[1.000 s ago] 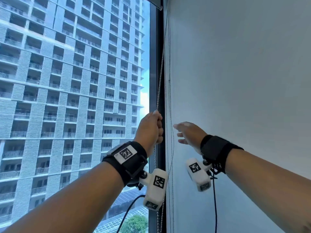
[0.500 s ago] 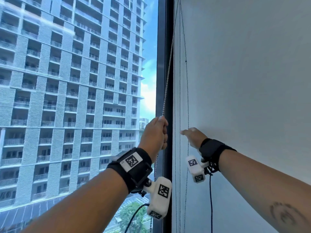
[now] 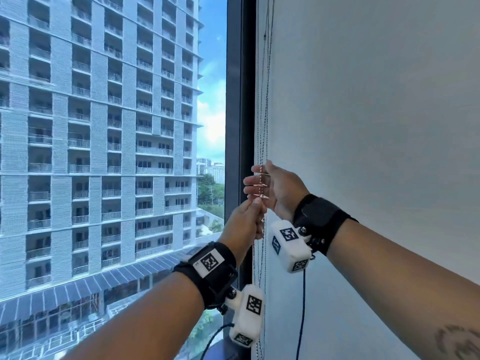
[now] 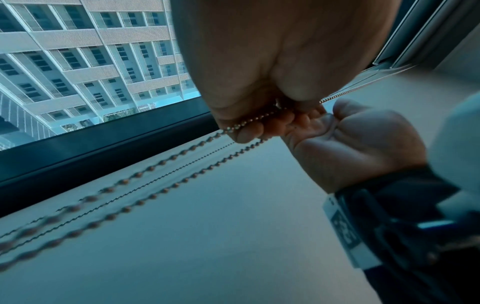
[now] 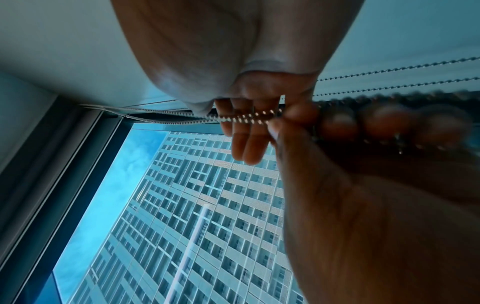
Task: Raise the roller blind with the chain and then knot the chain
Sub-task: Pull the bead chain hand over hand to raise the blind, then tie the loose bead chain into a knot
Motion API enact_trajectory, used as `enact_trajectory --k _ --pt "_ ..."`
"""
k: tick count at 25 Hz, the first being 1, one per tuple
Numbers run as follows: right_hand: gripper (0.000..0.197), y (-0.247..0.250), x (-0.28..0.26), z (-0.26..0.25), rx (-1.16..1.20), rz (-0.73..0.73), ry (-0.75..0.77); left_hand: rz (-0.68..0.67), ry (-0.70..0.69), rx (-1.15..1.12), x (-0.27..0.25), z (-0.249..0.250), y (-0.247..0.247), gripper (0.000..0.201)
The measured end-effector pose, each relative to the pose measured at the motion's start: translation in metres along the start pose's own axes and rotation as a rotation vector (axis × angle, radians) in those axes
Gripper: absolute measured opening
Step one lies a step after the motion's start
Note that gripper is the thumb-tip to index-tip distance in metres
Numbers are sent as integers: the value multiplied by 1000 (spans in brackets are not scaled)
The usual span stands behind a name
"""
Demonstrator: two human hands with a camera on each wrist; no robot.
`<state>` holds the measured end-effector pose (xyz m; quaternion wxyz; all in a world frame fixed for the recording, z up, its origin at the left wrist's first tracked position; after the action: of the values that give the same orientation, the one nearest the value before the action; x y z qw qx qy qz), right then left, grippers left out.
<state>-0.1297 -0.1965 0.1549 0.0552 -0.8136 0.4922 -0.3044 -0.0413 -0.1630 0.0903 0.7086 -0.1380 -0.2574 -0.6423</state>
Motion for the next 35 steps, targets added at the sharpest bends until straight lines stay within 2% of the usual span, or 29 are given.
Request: enact_trajectory --k 3,8,13,16,19,22,24,26,28,30,31,33,35 --pt "36 1 -12 13 -25 -3 32 0 -20 45 -7 -19 -3 31" --pt "28 11 -32 31 -50 13 126 -120 102 -104 -32 -56 -14 26" --pt "28 24 -54 58 5 71 158 -58 150 -198 -58 -91 -22 23" --pt "27 33 -69 76 -1 100 159 -89 156 -262 -64 -106 -25 21" --pt "28 48 -85 96 -42 130 130 -84 143 -202 -71 -115 -28 13" --pt "29 68 -104 126 -50 181 79 -40 88 -15 -84 -122 -28 34" --pt "29 80 -119 147 -87 203 34 -16 -9 100 -96 -122 -27 44" --pt "25 88 -135 167 -141 193 -37 52 -183 318 -110 -113 -25 45" --pt "20 96 -151 183 -224 172 -120 98 -427 614 -124 -96 -31 42" --pt "18 103 -165 194 -315 145 -164 12 -617 856 -133 -85 -44 42" --pt "19 106 -170 195 -350 146 -168 -68 -664 958 -135 -87 -50 43" --pt "24 110 -177 192 -407 134 -183 -214 -677 1141 -135 -96 -55 43" --pt "20 110 -183 185 -418 58 -213 -261 -650 1242 -134 -104 -54 45"
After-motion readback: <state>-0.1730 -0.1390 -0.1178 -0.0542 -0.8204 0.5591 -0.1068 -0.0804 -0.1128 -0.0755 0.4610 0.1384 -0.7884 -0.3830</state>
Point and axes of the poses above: each hand's wrist, its own x-axis towards the middle knuckle, its own y-axis out of the back of the hand, z = x × y, the point moved 5 cm from there along x, towards the middle knuckle, and after that the axes turned 11 degrees about x, right-handed, at the moved point
